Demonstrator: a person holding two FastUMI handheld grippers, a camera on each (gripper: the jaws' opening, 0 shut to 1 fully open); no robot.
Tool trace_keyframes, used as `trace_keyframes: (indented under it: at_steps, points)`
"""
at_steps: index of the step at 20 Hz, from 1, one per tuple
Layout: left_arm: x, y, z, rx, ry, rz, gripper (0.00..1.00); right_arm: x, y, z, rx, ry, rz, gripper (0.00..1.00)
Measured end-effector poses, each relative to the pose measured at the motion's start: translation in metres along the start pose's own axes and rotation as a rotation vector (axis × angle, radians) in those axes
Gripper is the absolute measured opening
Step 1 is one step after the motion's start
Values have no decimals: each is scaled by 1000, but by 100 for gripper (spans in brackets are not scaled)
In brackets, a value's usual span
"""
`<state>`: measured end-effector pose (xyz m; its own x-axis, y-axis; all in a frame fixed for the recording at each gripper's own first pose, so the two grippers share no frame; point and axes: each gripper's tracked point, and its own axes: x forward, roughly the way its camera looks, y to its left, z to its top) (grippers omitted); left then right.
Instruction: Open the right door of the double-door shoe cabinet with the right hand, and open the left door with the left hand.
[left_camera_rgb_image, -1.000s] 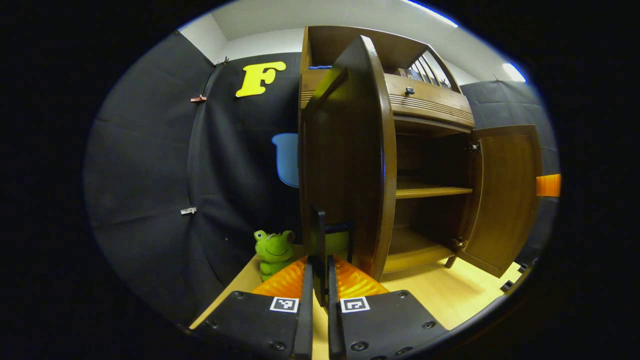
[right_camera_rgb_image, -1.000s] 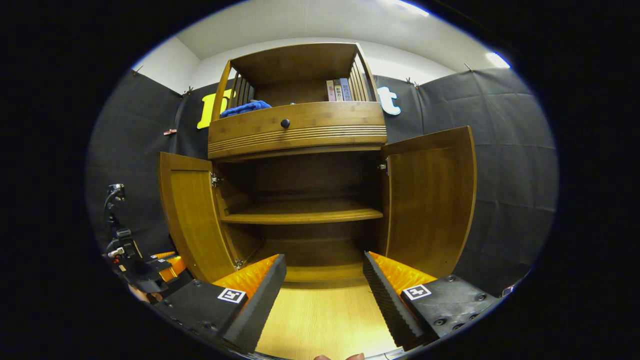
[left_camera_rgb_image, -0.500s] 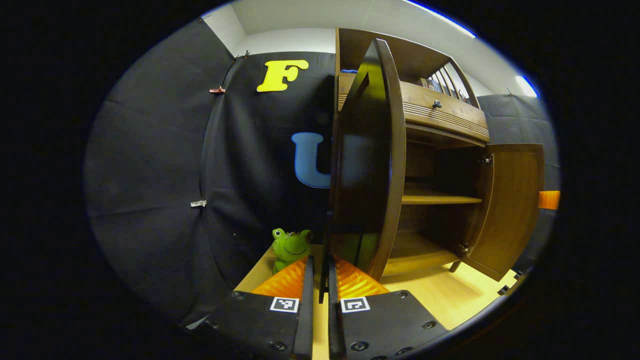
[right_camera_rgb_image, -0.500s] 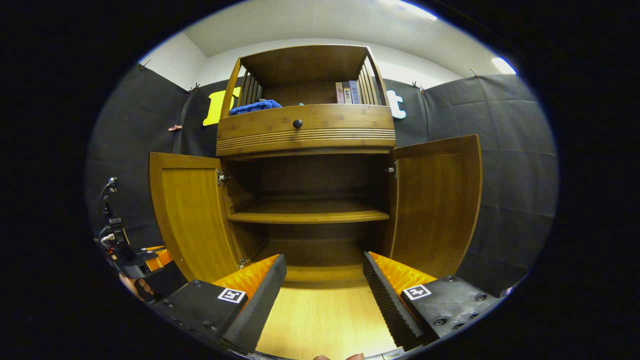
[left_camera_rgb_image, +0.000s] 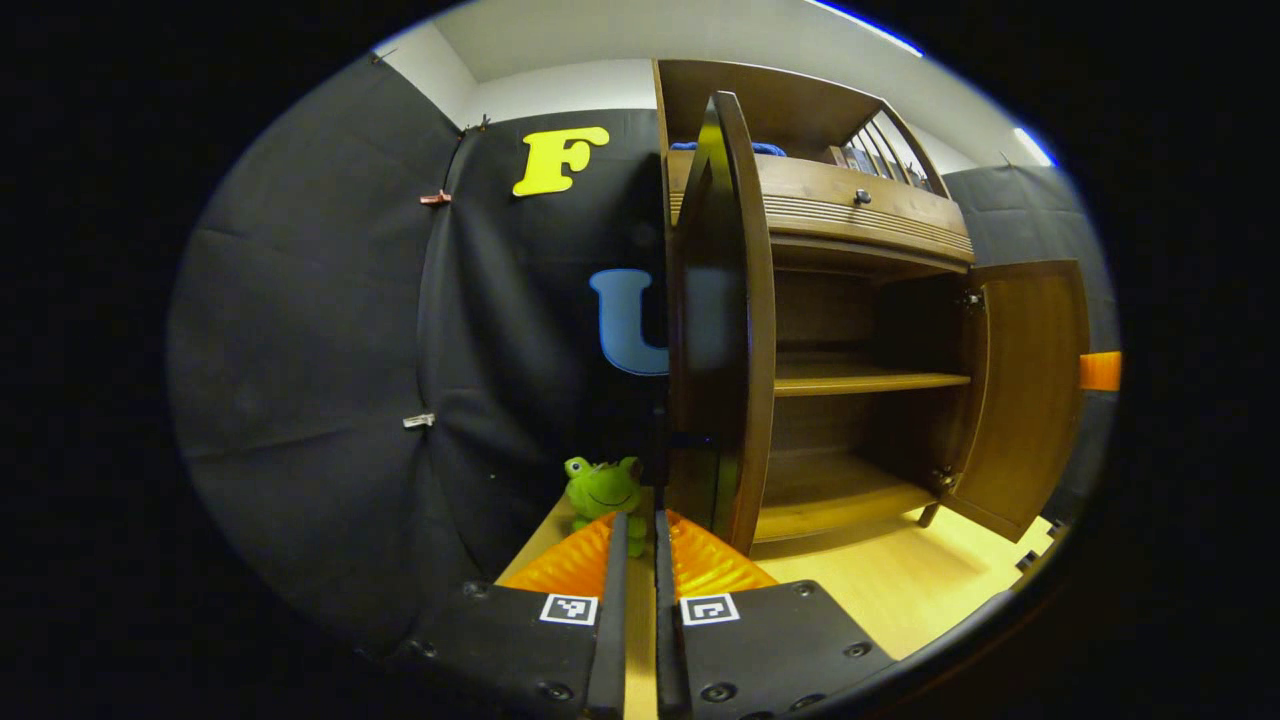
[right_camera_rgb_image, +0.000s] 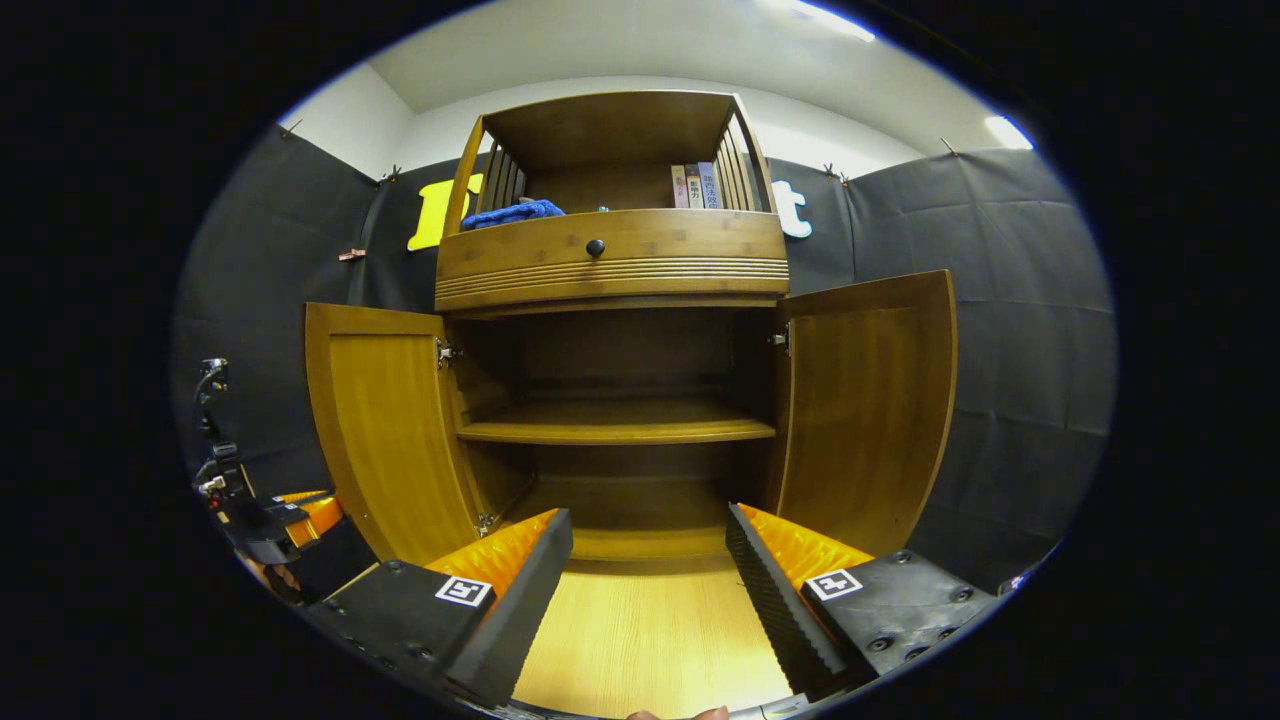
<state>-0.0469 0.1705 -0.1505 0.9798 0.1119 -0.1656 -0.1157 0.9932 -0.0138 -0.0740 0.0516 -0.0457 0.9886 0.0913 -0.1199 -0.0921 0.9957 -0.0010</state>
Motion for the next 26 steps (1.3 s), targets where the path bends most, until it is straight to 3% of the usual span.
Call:
trace_keyframes:
  at_steps: [7,13,26]
  points:
    - [-33,-24,19,35,-38,0,17,4,-14,-2,17,5,22,100]
    - [-49,-82,45,65,-84,-47,97,14,-33,6,22,-5,39,98]
    - [-27,-190,89,17,-132,-72,95,43,-86,20,22,-37,57,98]
